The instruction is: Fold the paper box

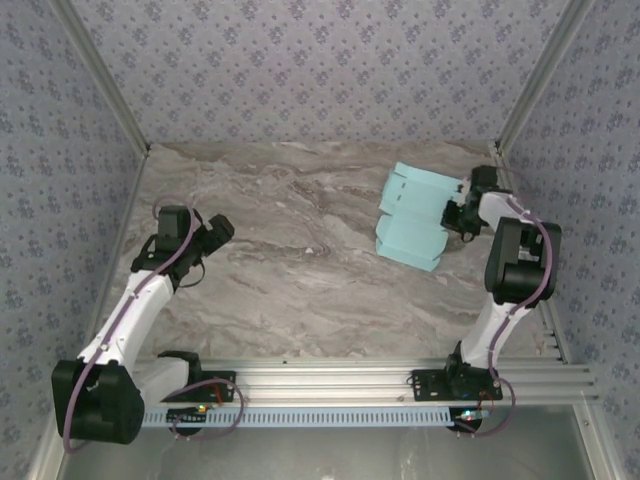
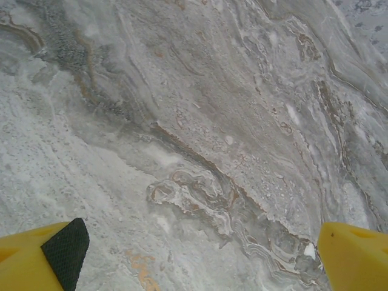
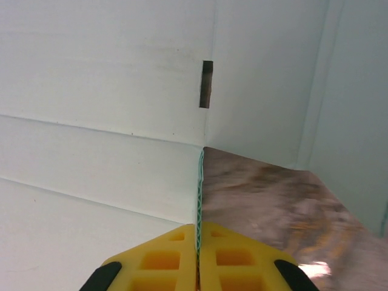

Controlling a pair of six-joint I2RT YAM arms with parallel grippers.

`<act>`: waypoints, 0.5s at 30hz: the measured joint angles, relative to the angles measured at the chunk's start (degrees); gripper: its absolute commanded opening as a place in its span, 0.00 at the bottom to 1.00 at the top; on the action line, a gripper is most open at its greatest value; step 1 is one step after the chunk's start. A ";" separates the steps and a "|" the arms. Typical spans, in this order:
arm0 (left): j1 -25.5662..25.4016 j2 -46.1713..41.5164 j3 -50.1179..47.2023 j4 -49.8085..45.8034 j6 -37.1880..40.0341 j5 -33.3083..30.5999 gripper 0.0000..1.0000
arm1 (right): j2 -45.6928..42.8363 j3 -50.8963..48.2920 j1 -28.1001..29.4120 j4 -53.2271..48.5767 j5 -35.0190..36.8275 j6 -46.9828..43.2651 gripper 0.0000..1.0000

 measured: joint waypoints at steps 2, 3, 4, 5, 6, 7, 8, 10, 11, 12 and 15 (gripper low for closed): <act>-0.04 0.35 0.07 0.22 -0.02 1.27 0.99 | -0.20 0.00 3.82 -0.20 0.09 -0.85 0.04; -0.11 0.66 0.07 0.42 -0.13 1.92 0.99 | -0.52 -0.17 5.95 0.02 -0.15 -1.14 0.04; -0.33 0.90 0.07 0.55 -0.42 2.32 0.99 | -1.01 -0.50 7.82 0.31 -0.28 -1.31 0.04; -0.72 0.98 -0.09 1.05 -0.76 2.73 0.99 | -1.88 -1.20 10.10 1.05 -0.50 -1.46 0.04; -1.31 0.96 -0.52 2.16 -1.03 3.32 0.99 | -2.78 -1.90 12.20 1.60 -0.72 -1.46 0.04; -1.97 0.92 -1.09 3.52 -1.33 4.09 0.99 | -3.56 -2.67 13.86 2.32 -0.87 -1.46 0.04; -2.97 0.92 -1.92 5.31 -1.53 4.98 0.99 | -4.52 -3.63 15.98 3.10 -1.05 -1.44 0.04; -5.53 1.07 -3.34 8.00 -1.73 6.71 0.99 | -5.79 -5.31 19.50 4.35 -1.07 -1.40 0.04; -7.19 1.51 -3.56 8.96 -1.70 7.50 0.99 | -6.32 -6.23 21.38 5.18 -0.85 -1.40 0.04; -8.98 2.47 -3.56 10.14 -1.40 8.48 0.99 | -6.69 -7.04 23.19 5.84 -0.59 -1.42 0.04; -14.08 6.91 -3.17 13.09 0.22 10.29 0.99 | -7.02 -9.16 27.47 8.04 0.00 -1.38 0.04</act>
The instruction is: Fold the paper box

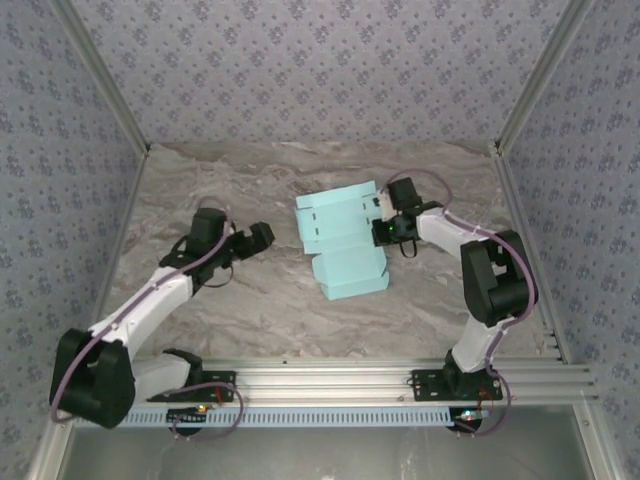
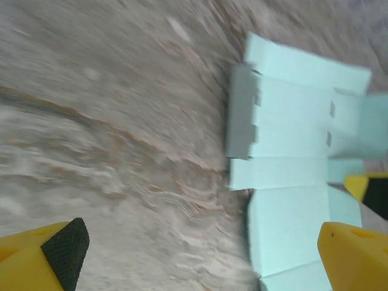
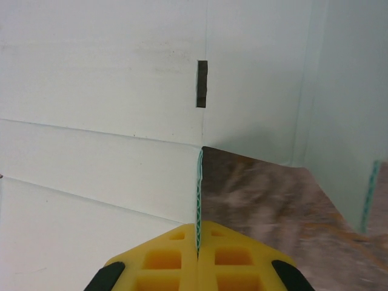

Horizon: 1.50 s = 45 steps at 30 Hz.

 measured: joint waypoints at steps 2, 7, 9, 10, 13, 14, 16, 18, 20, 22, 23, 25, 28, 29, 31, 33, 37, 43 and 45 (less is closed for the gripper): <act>-2.40 2.89 0.07 1.53 0.48 0.87 0.99 | -0.09 -1.66 1.70 1.92 -0.26 0.46 0.04; -3.54 7.54 -0.04 6.49 0.72 2.19 0.92 | -2.29 -7.74 2.78 7.45 -2.54 2.60 0.05; -3.52 9.18 -0.04 8.94 0.87 3.26 0.86 | -3.98 -9.79 2.93 9.22 -3.52 3.52 0.04; -3.54 10.12 -0.04 10.08 1.09 3.98 0.82 | -4.74 -10.54 3.13 10.12 -3.80 3.87 0.05; -3.54 13.22 0.31 11.78 1.95 5.11 0.69 | -6.73 -12.15 4.31 12.33 -4.63 4.09 0.05; -3.54 14.27 0.66 11.78 2.23 5.16 0.69 | -7.15 -12.44 4.66 12.87 -4.83 4.11 0.04; -3.54 16.44 1.64 11.43 3.10 4.37 0.66 | -7.96 -13.20 5.20 14.23 -5.31 4.15 0.05; -3.54 17.94 2.34 11.21 4.50 2.40 0.62 | -8.68 -14.16 5.33 15.21 -5.92 4.39 0.05; -3.54 18.84 2.43 11.15 6.10 0.37 0.55 | -9.31 -15.21 5.33 16.04 -6.67 4.52 0.05; -3.54 19.41 2.43 11.32 7.67 -1.46 0.49 | -9.84 -16.50 5.29 17.05 -7.61 4.55 0.05; -3.54 19.65 2.43 11.50 8.09 -2.05 0.47 | -9.97 -17.00 5.29 17.40 -7.98 4.55 0.05; -3.54 20.44 2.43 12.33 9.01 -2.82 0.39 | -10.05 -17.77 5.29 17.99 -8.68 4.52 0.05; -3.54 22.58 2.49 13.79 10.49 -3.43 0.19 | -10.05 -18.62 5.33 18.91 -9.05 4.55 0.06; -3.54 23.43 2.60 13.99 10.75 -3.52 0.13 | -10.05 -18.93 5.33 19.34 -9.09 4.66 0.06; -3.54 25.20 2.86 14.19 11.91 -3.41 0.02 | -10.05 -20.00 5.33 20.63 -9.14 5.07 0.08; -3.54 25.75 3.13 14.82 12.15 -3.06 0.00 | -10.05 -20.79 5.33 20.92 -9.11 5.57 0.15; -3.65 24.92 3.34 15.32 12.83 -2.67 0.00 | -10.49 -21.00 5.44 20.50 -8.37 6.14 0.44; -3.65 18.84 3.34 11.74 11.87 -1.99 0.00 | -19.93 -22.47 6.47 18.93 -4.85 5.25 0.56; -3.65 16.11 3.34 10.16 10.82 -1.60 0.00 | -23.15 -21.00 8.72 16.44 -2.78 3.98 0.57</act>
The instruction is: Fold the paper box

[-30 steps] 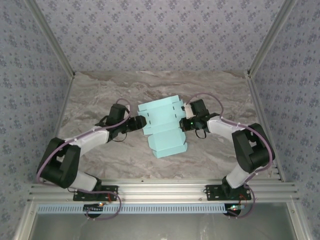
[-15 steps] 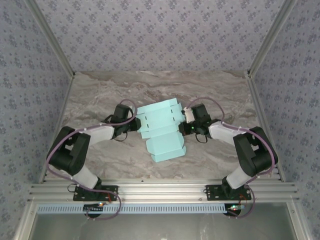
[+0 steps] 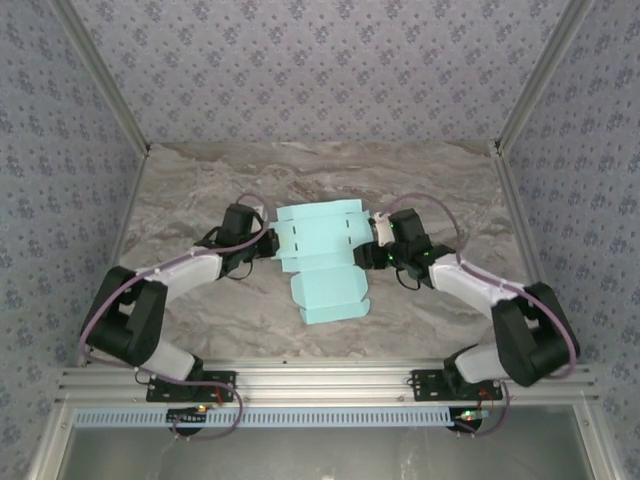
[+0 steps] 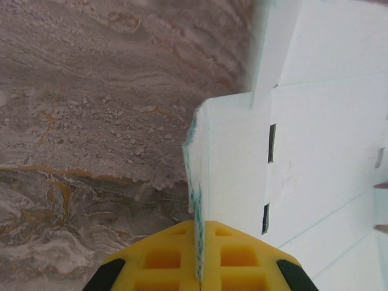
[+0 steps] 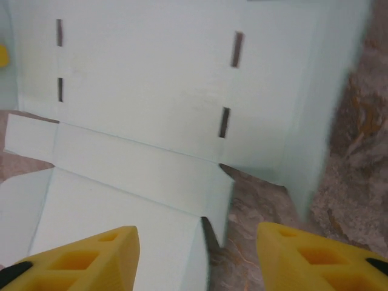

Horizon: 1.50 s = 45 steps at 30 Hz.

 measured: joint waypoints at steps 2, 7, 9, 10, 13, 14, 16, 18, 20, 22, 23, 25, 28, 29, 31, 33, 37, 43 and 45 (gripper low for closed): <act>0.00 -2.23 0.00 -1.44 -1.05 0.76 0.00 | -0.81 3.41 3.61 -2.47 2.10 -1.05 0.57; 0.00 -4.68 0.00 -4.39 -4.79 4.02 0.00 | 3.50 12.13 12.31 -4.81 5.64 -0.46 0.59; 0.00 -5.07 0.00 -5.35 -5.97 5.14 0.00 | 6.14 13.90 14.78 -4.63 6.23 0.83 0.75; 0.00 -5.25 0.00 -5.79 -6.43 5.60 0.00 | 7.78 14.58 15.98 -4.48 6.25 1.11 0.80; 0.00 -6.03 0.00 -6.62 -7.15 6.05 0.00 | 12.50 16.24 18.36 -4.33 5.81 2.45 0.83; 0.00 -6.14 0.02 -6.67 -7.23 6.08 0.00 | 13.92 16.81 19.02 -4.33 5.62 2.71 0.83; 0.00 -6.23 0.04 -6.84 -7.43 6.10 0.00 | 16.37 17.79 20.24 -4.35 5.33 3.37 0.83; 0.00 -6.23 0.04 -6.99 -7.52 6.10 0.00 | 18.47 19.04 21.35 -4.85 5.55 3.89 0.83; 0.00 -6.23 0.04 -6.99 -7.65 6.21 0.00 | 20.35 20.48 22.45 -5.57 6.49 4.42 0.83; 0.00 -6.23 0.04 -6.99 -7.87 6.43 0.00 | 21.75 21.42 23.28 -5.73 7.76 5.14 0.83; 0.00 -6.23 0.04 -6.99 -7.87 6.51 0.00 | 22.18 21.62 23.56 -5.81 8.37 5.53 0.84; 0.00 -6.23 0.04 -6.99 -7.87 6.54 0.00 | 22.93 21.88 23.91 -6.27 9.64 6.27 0.84; 0.00 -6.23 0.04 -6.97 -7.87 6.62 0.00 | 23.87 22.58 23.93 -7.48 11.82 7.61 0.84; 0.00 -6.21 0.04 -6.93 -7.93 6.71 0.00 | 23.98 22.71 23.93 -7.76 12.48 8.09 0.83; 0.00 -6.16 0.04 -6.75 -7.98 6.71 0.00 | 24.02 22.88 23.96 -8.24 13.86 8.90 0.82; 0.00 -6.03 0.04 -6.49 -8.00 6.69 0.00 | 24.02 23.15 23.98 -8.83 14.67 9.53 0.81; 0.00 -5.88 0.04 -6.32 -7.72 6.25 0.00 | 23.80 23.23 23.04 -10.12 15.54 10.64 0.77; -0.22 -5.46 -0.04 -5.16 -6.82 6.05 0.00 | 22.95 21.94 19.43 -10.40 14.56 12.48 0.69; -0.44 -5.35 -0.26 -4.35 -6.25 6.01 0.00 | 22.93 21.42 18.86 -9.86 13.51 12.92 0.68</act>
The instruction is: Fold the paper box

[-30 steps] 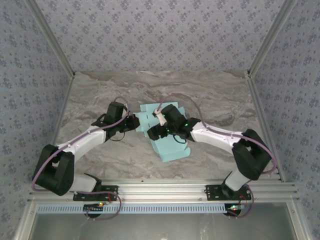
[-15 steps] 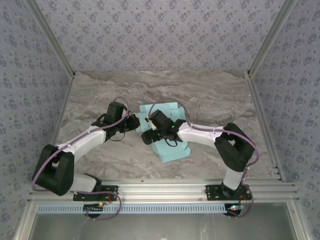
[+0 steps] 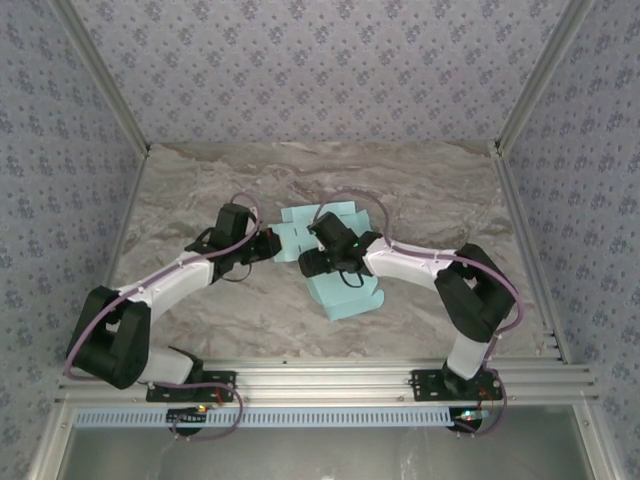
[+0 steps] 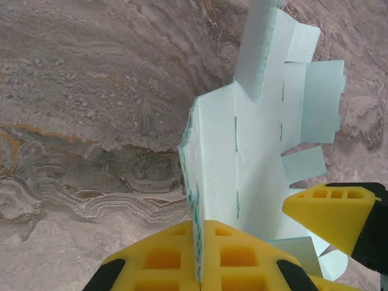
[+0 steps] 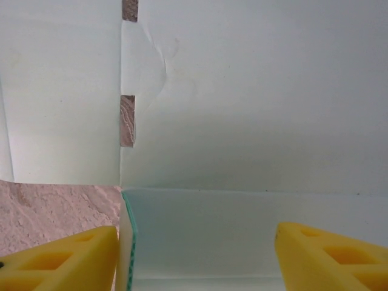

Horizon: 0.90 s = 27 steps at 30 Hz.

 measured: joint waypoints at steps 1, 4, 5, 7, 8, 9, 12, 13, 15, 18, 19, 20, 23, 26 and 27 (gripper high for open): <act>-0.11 0.00 -0.11 0.28 0.33 0.00 0.00 | 0.02 -0.31 -0.09 0.35 -0.59 0.07 0.67; -0.26 0.00 -0.48 0.81 1.27 0.02 0.00 | 0.02 -0.90 -0.15 1.07 -1.84 0.61 0.66; -0.28 0.00 -0.57 0.92 1.64 0.02 0.00 | 0.02 -1.20 -0.24 1.49 -2.23 0.98 0.65; -0.33 0.00 -0.83 1.25 2.49 0.00 0.00 | 0.02 -1.88 -0.59 2.43 -3.17 1.57 0.65; -0.35 0.00 -1.07 1.55 3.04 -0.02 0.00 | 0.02 -2.23 -0.94 2.91 -4.11 1.95 0.64; -0.37 0.00 -1.33 2.01 3.39 -0.13 0.00 | 0.02 -2.49 -1.38 3.23 -5.16 2.25 0.62; -0.70 0.00 -3.04 4.85 4.39 -0.46 0.00 | -0.07 -3.32 -3.13 4.46 -9.22 3.19 0.51; -0.81 0.00 -3.74 6.03 4.87 -0.46 0.00 | -0.22 -3.72 -3.78 4.96 -10.88 3.21 0.50; -1.07 0.00 -4.94 8.13 5.88 -0.83 0.00 | -0.57 -4.37 -4.81 5.66 -13.60 3.06 0.49; -2.03 0.00 -6.27 10.93 7.41 -1.97 0.00 | -0.72 -4.50 -5.75 5.49 -16.02 2.58 0.44; -2.45 0.00 -6.67 11.89 7.93 -2.38 0.00 | -0.72 -4.50 -6.01 5.27 -16.57 2.36 0.43; -2.93 0.00 -6.97 12.79 8.48 -3.04 0.00 | -0.74 -4.50 -6.21 5.05 -16.85 2.19 0.42; -4.76 0.00 -7.43 15.28 10.49 -5.18 0.00 | -0.81 -4.50 -6.86 4.63 -17.46 2.69 0.42; -6.21 0.09 -8.31 18.47 11.89 -6.93 0.00 | -1.16 -4.50 -7.82 4.33 -18.14 4.61 0.48; -6.32 0.15 -8.74 19.47 12.11 -7.48 0.00 | -1.40 -4.50 -8.00 4.31 -18.36 5.49 0.49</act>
